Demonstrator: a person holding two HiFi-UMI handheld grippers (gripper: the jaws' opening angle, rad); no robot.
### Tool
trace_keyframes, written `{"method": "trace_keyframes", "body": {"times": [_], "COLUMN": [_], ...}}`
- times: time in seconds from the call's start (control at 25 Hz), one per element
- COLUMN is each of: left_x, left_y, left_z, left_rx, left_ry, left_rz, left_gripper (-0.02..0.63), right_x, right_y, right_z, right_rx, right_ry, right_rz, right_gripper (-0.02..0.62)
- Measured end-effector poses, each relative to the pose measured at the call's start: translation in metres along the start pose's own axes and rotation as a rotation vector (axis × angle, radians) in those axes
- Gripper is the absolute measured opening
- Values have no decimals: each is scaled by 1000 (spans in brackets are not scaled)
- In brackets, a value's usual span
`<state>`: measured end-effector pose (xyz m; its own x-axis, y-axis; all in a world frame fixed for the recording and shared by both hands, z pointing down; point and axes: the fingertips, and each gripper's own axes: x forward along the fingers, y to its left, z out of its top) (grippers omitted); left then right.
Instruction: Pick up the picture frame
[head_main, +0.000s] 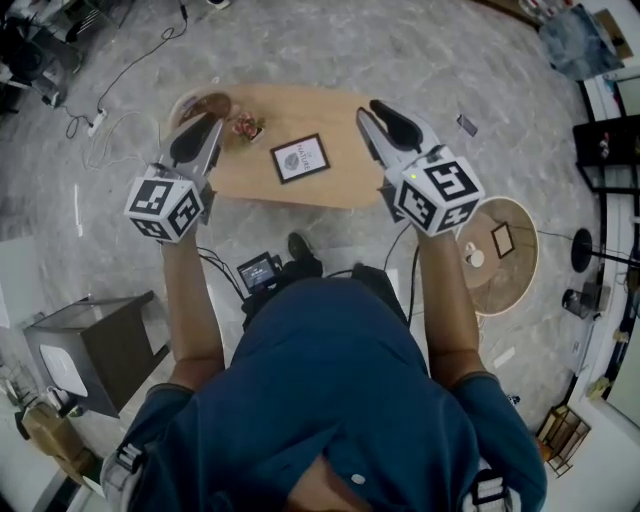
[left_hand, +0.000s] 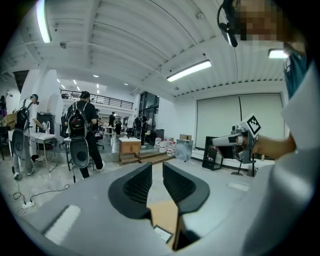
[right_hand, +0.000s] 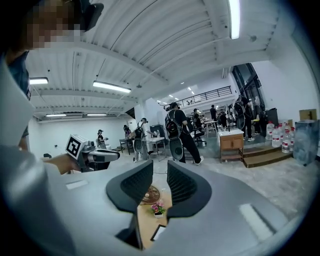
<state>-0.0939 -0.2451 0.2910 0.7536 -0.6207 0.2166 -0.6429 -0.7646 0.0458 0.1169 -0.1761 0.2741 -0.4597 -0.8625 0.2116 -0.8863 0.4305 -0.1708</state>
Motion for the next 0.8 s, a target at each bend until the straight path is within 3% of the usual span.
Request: {"method": "trace_keyframes", "body": {"times": [0.36, 0.8], "left_x": [12, 41], "left_y": [40, 76], "left_z": [-20, -72], "left_rx": [-50, -158], "left_ry": [14, 103], "left_rz": [-20, 52], "left_gripper": [66, 66], "right_x": [44, 108], "right_y": [2, -37], "right_z": [-9, -49], "right_rx": [-2, 65], "right_ry": [57, 163], "right_rz": [-11, 42], "right_gripper": [74, 75]}}
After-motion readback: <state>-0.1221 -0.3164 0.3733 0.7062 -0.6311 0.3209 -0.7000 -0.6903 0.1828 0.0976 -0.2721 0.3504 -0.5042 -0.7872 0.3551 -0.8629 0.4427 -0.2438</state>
